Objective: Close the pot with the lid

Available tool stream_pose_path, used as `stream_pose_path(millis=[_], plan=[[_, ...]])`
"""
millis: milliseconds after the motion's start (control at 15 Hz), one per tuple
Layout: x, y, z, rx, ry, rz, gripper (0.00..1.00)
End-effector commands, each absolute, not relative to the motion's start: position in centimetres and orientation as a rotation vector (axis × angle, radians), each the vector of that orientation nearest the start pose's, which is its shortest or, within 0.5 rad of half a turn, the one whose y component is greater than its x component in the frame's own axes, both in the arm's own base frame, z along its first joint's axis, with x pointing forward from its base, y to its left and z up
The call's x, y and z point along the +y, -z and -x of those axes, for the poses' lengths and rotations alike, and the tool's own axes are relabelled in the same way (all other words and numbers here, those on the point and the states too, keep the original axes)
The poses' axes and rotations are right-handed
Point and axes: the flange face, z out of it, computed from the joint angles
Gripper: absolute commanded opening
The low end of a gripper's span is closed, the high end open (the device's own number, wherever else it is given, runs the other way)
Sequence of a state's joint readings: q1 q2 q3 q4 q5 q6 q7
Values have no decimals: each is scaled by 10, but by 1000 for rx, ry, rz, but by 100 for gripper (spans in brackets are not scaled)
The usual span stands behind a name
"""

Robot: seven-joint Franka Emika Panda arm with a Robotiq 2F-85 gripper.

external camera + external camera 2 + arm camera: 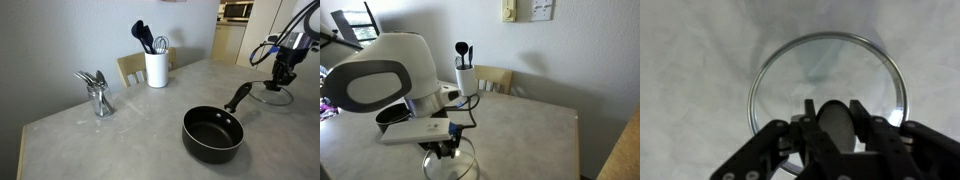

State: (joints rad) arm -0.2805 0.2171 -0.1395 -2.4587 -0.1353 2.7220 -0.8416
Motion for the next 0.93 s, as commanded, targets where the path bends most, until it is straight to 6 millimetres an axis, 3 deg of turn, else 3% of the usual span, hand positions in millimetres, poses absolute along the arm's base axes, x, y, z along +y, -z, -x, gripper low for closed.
stream_pose_path(millis=[0, 467, 533, 867], plan=[[-186, -250, -443, -901, 31, 3123, 14], [-153, -297, -453, -929, 89, 3083, 14], [-162, -281, -459, -926, 59, 3103, 39], [-152, -292, -459, -926, 80, 3094, 39]])
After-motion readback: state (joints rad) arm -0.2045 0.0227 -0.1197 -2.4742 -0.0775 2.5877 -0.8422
